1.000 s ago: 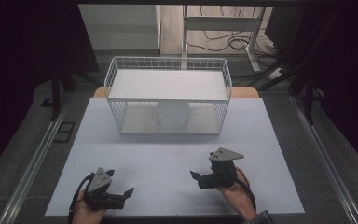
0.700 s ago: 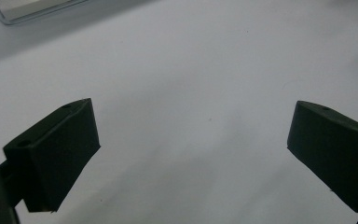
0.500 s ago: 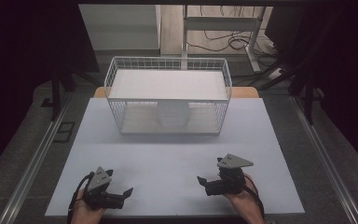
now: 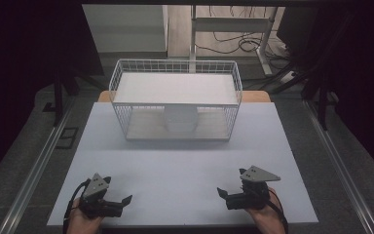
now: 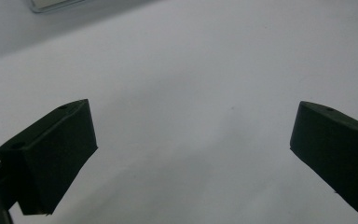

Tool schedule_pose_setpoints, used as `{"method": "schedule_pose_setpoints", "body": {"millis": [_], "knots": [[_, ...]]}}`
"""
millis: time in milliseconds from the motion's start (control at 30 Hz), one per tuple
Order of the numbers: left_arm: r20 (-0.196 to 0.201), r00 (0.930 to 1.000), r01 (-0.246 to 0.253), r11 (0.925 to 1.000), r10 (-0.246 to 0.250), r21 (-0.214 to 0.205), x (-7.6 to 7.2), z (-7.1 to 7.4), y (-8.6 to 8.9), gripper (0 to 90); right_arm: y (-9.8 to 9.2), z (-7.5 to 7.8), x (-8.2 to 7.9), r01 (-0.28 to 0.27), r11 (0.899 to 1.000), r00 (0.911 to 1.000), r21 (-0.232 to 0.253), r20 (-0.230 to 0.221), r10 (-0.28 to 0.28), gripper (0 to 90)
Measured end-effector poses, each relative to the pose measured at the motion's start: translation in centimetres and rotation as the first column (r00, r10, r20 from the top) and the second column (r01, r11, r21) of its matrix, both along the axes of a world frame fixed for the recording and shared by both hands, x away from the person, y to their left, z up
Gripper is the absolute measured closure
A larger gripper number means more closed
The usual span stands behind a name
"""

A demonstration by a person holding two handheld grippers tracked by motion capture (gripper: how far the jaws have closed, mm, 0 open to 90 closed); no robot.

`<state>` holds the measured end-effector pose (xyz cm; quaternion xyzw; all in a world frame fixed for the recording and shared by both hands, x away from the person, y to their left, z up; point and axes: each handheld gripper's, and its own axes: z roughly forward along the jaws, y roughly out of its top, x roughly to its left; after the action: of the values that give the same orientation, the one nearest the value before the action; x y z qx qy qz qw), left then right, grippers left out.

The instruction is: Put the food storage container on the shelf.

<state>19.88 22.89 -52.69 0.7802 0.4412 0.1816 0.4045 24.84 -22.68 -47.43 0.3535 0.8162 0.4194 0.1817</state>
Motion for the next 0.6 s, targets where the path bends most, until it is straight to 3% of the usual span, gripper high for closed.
{"method": "schedule_pose_setpoints", "body": {"millis": [433,600], "knots": [[0.012,0.9995,-0.031,0.9994,0.031,0.013,-1.5,0.2,1.6,0.0,-2.5,0.1,-1.9,0.057,0.998,0.9980,-0.002,0.029,-0.057,0.0],[0.036,0.9983,-0.045,0.9989,0.045,-0.012,-2.2,0.4,2.2,0.0,-3.4,0.0,-2.5,0.080,0.997,0.9962,0.001,0.033,-0.080,0.0]]}}
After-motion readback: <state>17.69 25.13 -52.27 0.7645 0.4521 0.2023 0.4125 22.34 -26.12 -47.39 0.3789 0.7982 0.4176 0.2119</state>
